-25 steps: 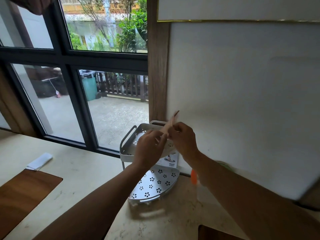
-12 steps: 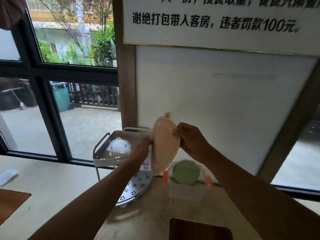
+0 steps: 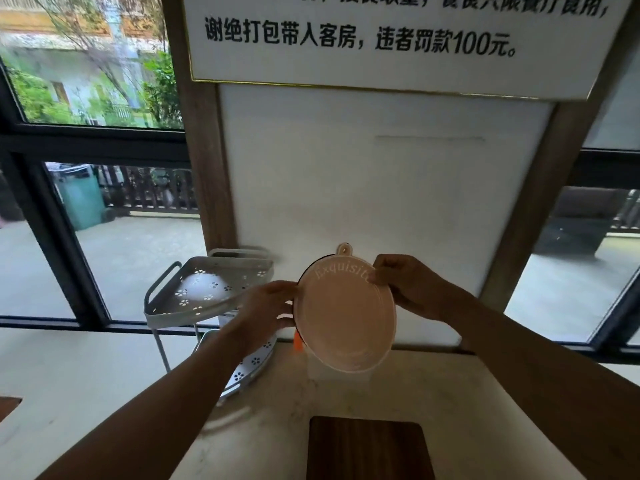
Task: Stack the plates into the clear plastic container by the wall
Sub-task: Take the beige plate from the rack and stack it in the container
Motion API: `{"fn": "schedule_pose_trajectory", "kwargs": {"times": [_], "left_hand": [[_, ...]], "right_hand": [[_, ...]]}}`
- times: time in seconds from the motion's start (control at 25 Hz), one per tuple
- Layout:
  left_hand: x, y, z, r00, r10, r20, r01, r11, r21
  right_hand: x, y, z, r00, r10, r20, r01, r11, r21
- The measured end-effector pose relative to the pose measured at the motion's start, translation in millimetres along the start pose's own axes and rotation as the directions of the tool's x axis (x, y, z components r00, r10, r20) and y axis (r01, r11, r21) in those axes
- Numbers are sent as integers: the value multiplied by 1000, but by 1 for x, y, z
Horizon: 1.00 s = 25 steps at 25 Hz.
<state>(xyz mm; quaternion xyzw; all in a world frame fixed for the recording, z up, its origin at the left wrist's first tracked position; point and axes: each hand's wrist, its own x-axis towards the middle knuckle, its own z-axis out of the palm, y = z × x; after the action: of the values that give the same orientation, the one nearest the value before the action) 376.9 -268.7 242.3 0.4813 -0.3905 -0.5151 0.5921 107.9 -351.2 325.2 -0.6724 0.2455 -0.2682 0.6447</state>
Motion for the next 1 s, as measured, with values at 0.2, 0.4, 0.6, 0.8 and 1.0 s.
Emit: {"fn": "schedule_pose_trajectory", "kwargs": {"times": [0.2, 0.4, 0.6, 0.8, 1.0], "left_hand": [[13, -11, 14, 998, 67, 9, -67, 974, 214], [44, -32, 36, 981, 193, -33, -130, 767, 628], [91, -58, 34, 971, 227, -77, -88, 636, 766], [139, -78, 27, 957, 286, -47, -76, 404, 911], [174, -106, 14, 951, 302, -63, -50, 353, 934]], "right_hand": [[-2, 26, -37, 997, 62, -50, -69, 986, -150], [21, 60, -60, 996, 72, -58, -82, 975, -207], [60, 90, -89, 995, 66, -76, -88, 936, -341], [103, 121, -112, 989, -71, -126, -29, 754, -656], [134, 165, -124, 985, -151, -83, 14, 549, -835]]}}
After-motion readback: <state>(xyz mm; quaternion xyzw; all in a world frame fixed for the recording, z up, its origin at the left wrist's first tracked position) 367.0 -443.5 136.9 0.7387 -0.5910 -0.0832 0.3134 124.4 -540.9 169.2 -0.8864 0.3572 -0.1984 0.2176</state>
